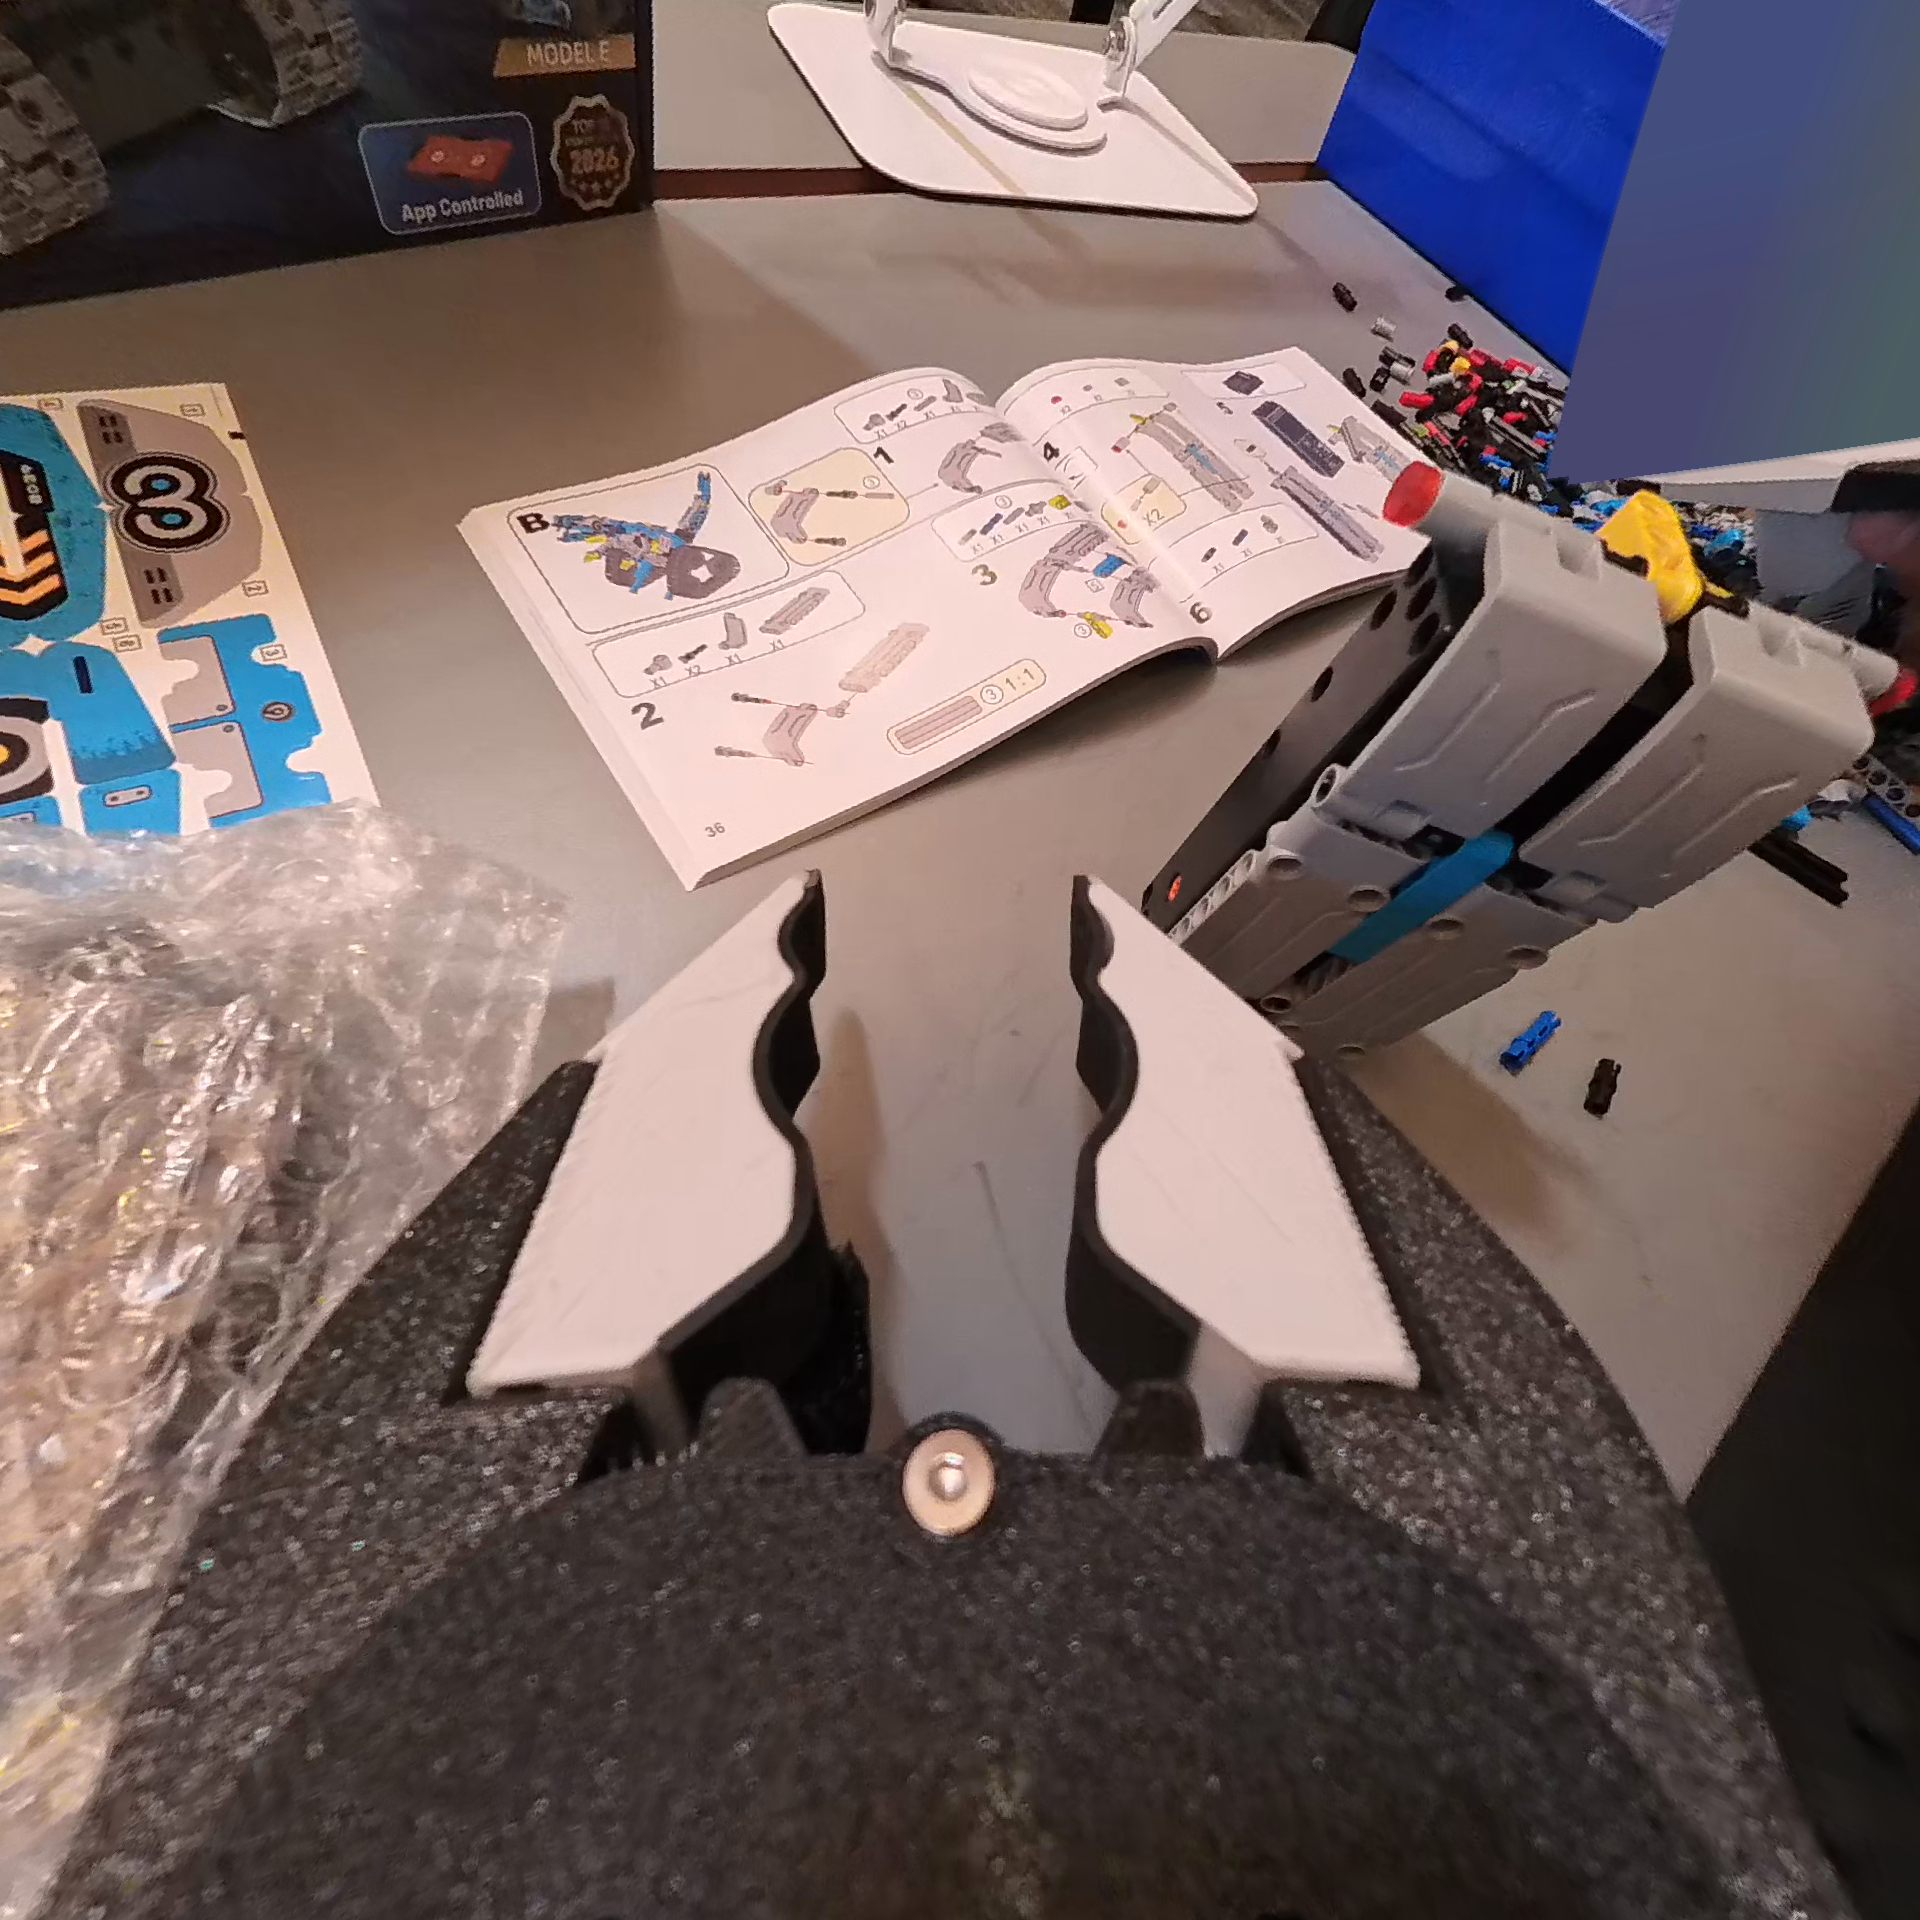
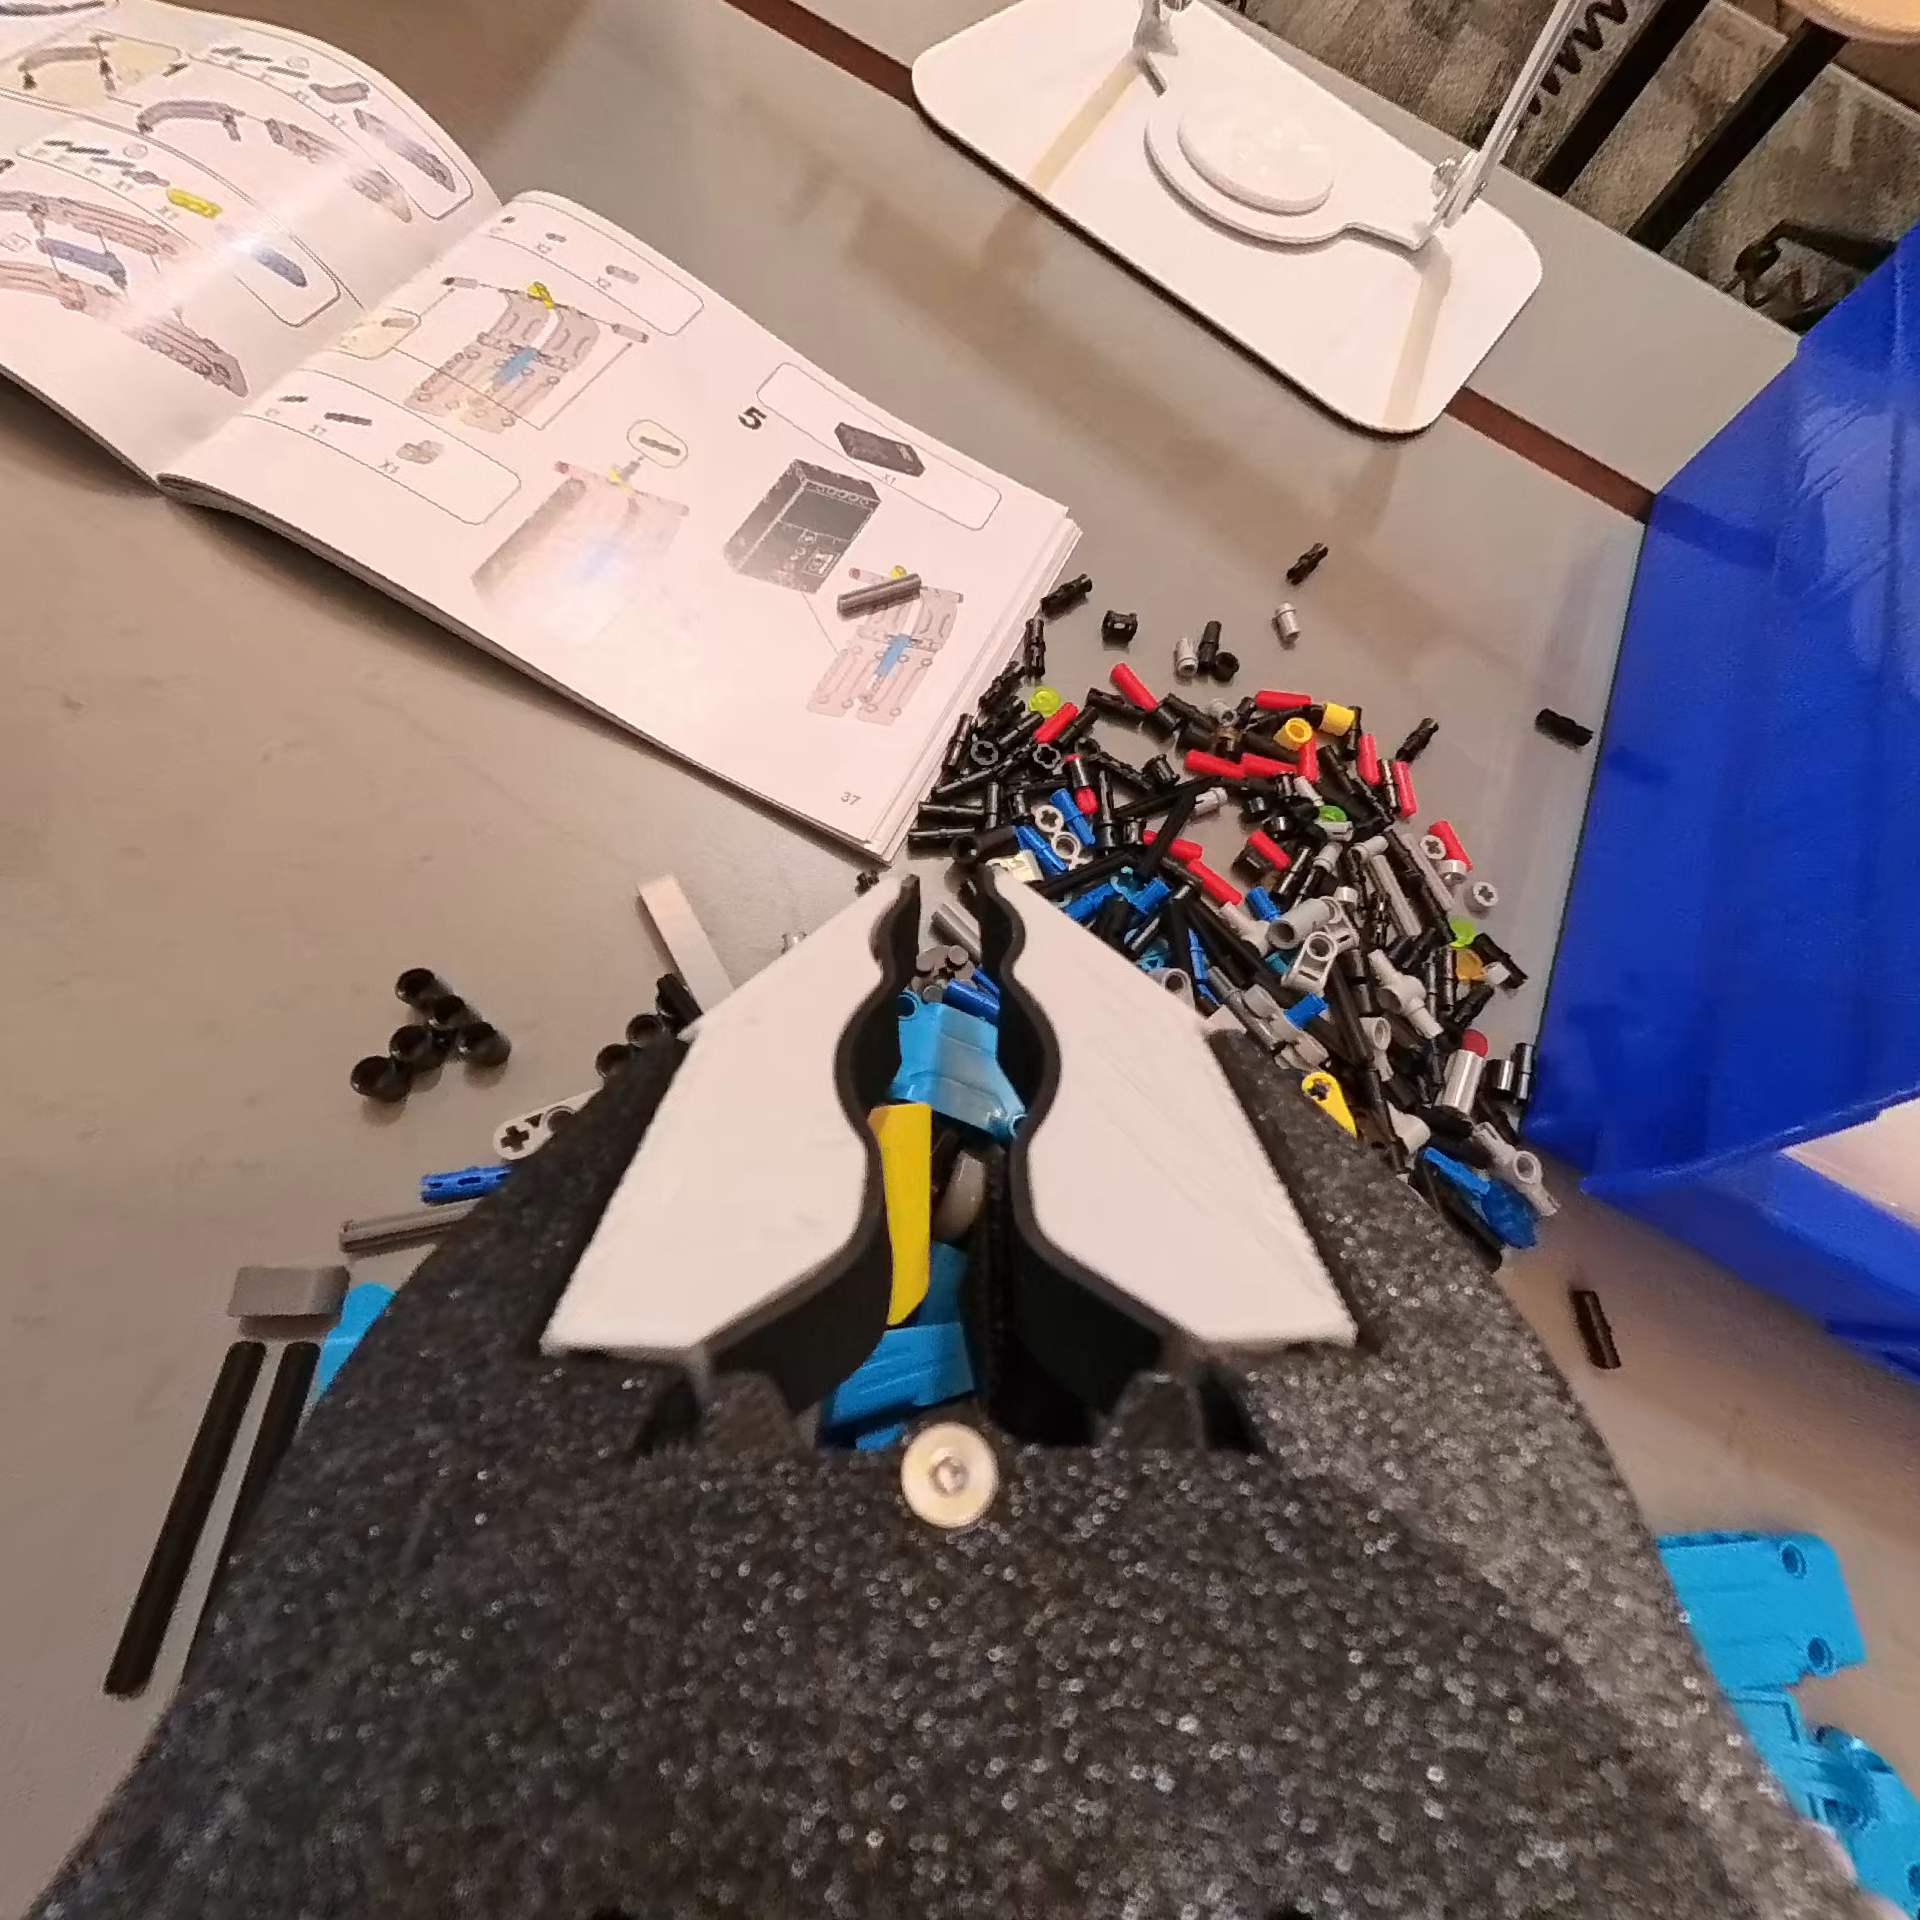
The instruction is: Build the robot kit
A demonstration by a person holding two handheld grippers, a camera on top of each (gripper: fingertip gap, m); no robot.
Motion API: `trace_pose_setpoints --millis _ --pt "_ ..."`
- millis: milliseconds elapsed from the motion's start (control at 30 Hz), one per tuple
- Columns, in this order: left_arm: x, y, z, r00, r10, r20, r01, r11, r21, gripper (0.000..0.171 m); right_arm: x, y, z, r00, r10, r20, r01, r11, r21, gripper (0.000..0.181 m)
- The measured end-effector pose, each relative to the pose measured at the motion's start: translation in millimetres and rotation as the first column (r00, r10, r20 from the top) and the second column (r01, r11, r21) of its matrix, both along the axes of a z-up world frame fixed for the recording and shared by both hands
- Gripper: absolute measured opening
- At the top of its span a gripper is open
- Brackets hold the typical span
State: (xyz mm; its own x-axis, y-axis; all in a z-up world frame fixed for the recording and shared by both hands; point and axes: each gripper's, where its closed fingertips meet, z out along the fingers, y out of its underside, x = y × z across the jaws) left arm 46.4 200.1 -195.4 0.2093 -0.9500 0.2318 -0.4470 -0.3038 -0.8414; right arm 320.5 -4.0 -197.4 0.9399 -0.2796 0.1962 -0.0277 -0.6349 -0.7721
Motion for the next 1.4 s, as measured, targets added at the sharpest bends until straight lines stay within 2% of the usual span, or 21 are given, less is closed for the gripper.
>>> trace_pose_setpoints --millis 600,733,833,1000,1133,1300,1400 --pt "0.9 2.6 -1.1 1.0 0.01 -0.002 -0.01 1.0 -0.016 0.046 4.5 -6.3 -12.5 0.998 -0.038 -0.044 0.036 0.998 -0.053 0.011" --pt "1.6 2.6 -1.8 1.0 0.009 -0.007 -0.009 1.0 -0.014 0.046 14.3 -19.5 -22.6 0.992 -0.102 -0.076 0.093 0.99 -0.105 0.011" --pt "2.1 2.6 -2.6 1.0 0.009 -0.013 -0.009 1.0 -0.013 0.046 18.3 -27.6 -20.1 0.986 -0.136 -0.097 0.126 0.986 -0.107 0.012" --pt "2.2 3.7 -3.3 1.0 0.013 -0.016 -0.014 1.0 -0.017 0.046 35.4 -55.6 -16.9 0.978 -0.206 -0.028 0.197 0.961 -0.195 0.011" --pt "2.2 3.2 -2.2 1.0 0.012 -0.011 -0.012 1.0 -0.011 0.046 62.9 -86.4 -7.0 0.967 -0.247 0.065 0.255 0.93 -0.266 0.011" --pt "2.3 3.0 -2.6 1.0 0.011 -0.013 -0.011 1.0 -0.01 0.046 69.9 -97.5 -5.4 0.959 -0.267 -0.096 0.243 0.946 -0.214 0.014" --pt "2.1 4.1 -2.5 1.0 0.015 -0.01 -0.015 1.0 -0.02 0.046 69.1 -104.3 -12.5 0.948 -0.265 -0.177 0.219 0.944 -0.246 0.018"
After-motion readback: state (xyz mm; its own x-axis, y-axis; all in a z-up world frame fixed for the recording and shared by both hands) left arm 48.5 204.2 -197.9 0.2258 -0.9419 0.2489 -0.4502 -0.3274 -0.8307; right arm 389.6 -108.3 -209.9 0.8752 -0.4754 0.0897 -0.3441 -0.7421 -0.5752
